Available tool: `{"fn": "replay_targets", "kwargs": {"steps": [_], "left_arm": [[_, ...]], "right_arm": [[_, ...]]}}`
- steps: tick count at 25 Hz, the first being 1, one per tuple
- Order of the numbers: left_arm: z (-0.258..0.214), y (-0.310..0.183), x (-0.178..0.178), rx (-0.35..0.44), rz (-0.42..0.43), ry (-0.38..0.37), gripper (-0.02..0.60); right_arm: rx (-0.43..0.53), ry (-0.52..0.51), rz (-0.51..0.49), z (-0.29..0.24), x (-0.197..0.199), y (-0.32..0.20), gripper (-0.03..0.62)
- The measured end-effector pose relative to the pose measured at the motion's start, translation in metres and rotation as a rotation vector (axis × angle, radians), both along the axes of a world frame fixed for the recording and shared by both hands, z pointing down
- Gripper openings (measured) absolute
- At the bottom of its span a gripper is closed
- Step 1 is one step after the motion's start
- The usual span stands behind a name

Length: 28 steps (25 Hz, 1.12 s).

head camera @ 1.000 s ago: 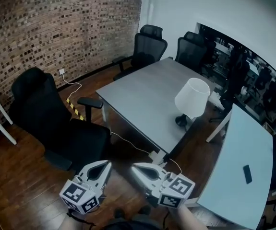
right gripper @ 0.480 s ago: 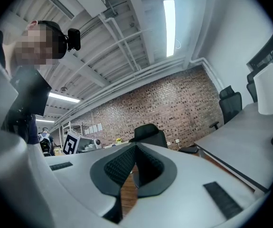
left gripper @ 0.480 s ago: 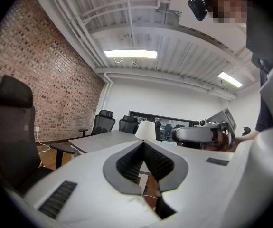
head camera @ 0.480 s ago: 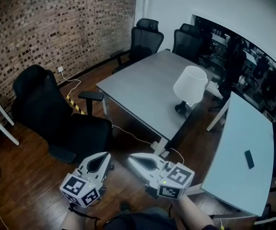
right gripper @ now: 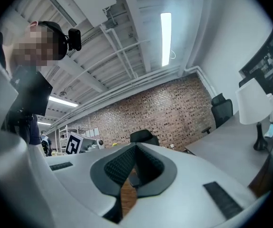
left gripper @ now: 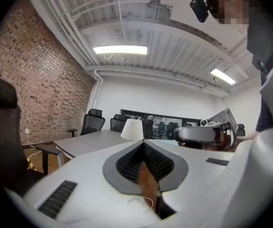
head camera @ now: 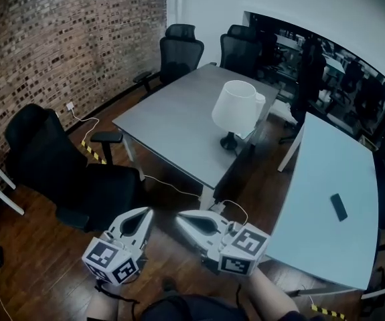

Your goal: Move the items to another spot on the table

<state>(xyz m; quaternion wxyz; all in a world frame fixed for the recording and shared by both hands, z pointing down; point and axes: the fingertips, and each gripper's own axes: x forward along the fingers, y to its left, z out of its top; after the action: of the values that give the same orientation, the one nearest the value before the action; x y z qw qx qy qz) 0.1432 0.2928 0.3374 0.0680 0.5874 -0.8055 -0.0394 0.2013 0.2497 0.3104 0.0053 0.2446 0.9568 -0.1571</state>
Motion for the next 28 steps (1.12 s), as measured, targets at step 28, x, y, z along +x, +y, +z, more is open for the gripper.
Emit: {"fn": "replay_targets", "kwargs": {"steps": [28], "left_arm": [[0.010,-0.069,0.150,-0.135,-0.058,-0.057,0.012]], "right_arm": [[-0.116,-0.018,-0.062,0.030,0.141,-0.078,0.009]]}}
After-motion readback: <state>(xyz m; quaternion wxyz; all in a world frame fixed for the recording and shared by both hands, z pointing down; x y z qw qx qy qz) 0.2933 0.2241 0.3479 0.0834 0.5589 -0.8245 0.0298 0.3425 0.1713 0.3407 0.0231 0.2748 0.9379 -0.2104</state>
